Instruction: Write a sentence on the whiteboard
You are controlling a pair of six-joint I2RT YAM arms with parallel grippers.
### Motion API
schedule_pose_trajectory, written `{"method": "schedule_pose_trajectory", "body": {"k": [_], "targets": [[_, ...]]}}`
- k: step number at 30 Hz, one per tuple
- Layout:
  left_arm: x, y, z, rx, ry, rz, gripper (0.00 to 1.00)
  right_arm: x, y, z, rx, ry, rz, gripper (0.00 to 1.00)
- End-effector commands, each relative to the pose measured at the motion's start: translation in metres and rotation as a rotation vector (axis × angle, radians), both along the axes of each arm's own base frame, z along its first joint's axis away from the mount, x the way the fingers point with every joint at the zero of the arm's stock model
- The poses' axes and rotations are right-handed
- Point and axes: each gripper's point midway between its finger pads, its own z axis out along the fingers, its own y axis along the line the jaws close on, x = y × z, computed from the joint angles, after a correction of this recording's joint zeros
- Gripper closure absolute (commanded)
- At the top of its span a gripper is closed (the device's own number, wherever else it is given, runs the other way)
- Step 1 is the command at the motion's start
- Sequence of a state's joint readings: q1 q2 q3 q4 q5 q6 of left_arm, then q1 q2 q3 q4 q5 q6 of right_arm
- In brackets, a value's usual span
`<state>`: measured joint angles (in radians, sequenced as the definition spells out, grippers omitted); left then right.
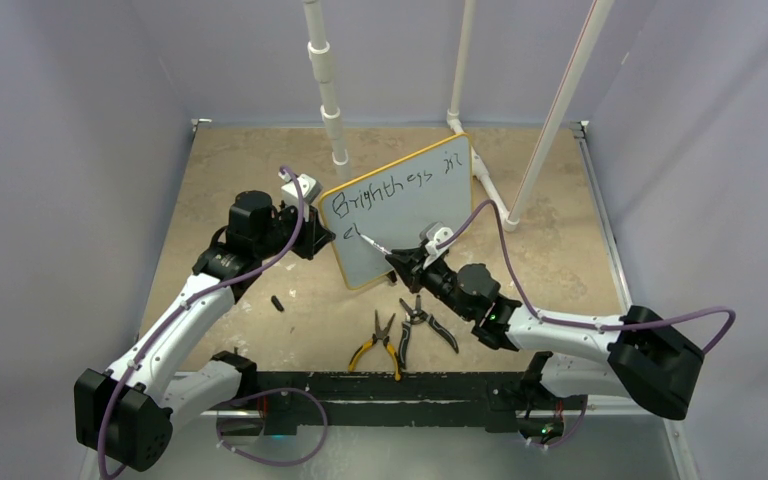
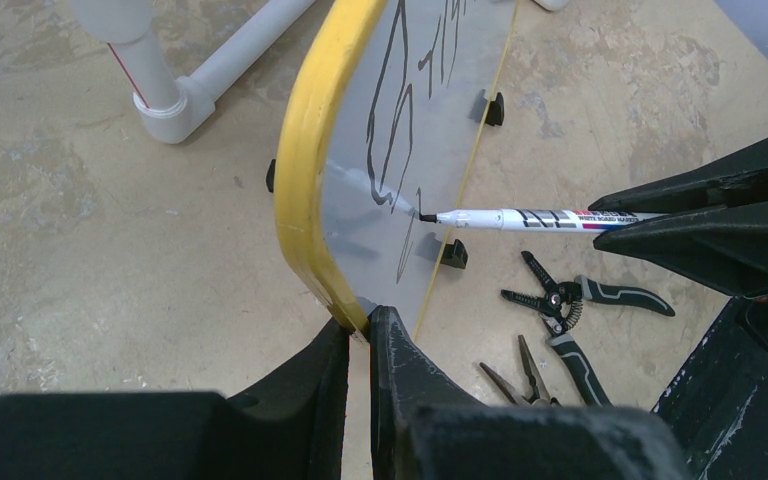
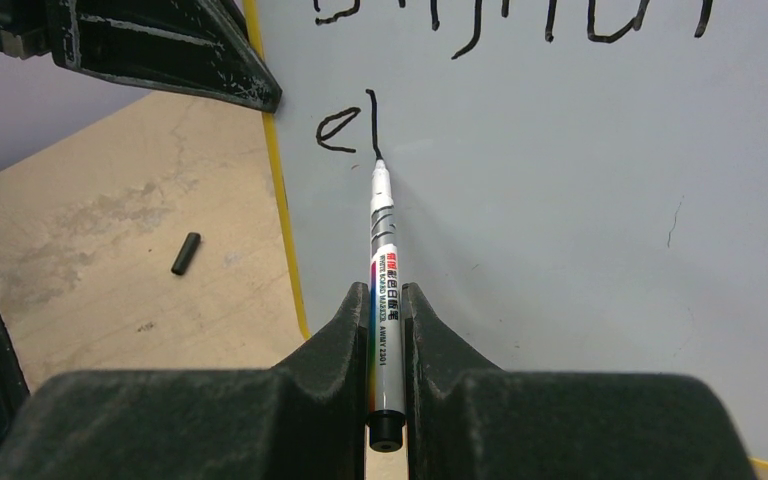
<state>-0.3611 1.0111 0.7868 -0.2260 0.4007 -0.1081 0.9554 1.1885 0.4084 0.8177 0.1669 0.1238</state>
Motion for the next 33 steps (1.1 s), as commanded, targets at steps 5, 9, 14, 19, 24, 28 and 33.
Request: {"method": "schedule_pose_trajectory", "body": {"k": [5,9,14,19,24,28,33], "targets": [[-0.001,0.001,0.005,0.004,-0.043,-0.015,1.00,0.007,-0.010,0.005,0.012,-0.008,-0.061,1.00],[-0.001,0.001,0.005,0.004,-0.043,-0.015,1.00,0.010,-0.009,0.018,0.038,-0.039,-0.070,1.00],[-0.001,0.001,0.006,0.004,-0.044,-0.015,1.00,0.014,-0.007,0.031,0.052,-0.075,-0.077,1.00],[-0.001,0.001,0.005,0.005,-0.043,-0.013,1.00,0.017,-0.006,0.040,0.062,-0.096,-0.085,1.00],[-0.001,0.001,0.006,0.004,-0.045,-0.015,1.00,0.018,-0.006,0.042,0.068,-0.100,-0.091,1.00],[-0.001,0.001,0.006,0.004,-0.046,-0.013,1.00,0.019,-0.004,0.044,0.069,-0.107,-0.090,1.00],[-0.001,0.001,0.006,0.004,-0.045,-0.013,1.00,0.019,-0.005,0.050,0.076,-0.123,-0.090,1.00]]}}
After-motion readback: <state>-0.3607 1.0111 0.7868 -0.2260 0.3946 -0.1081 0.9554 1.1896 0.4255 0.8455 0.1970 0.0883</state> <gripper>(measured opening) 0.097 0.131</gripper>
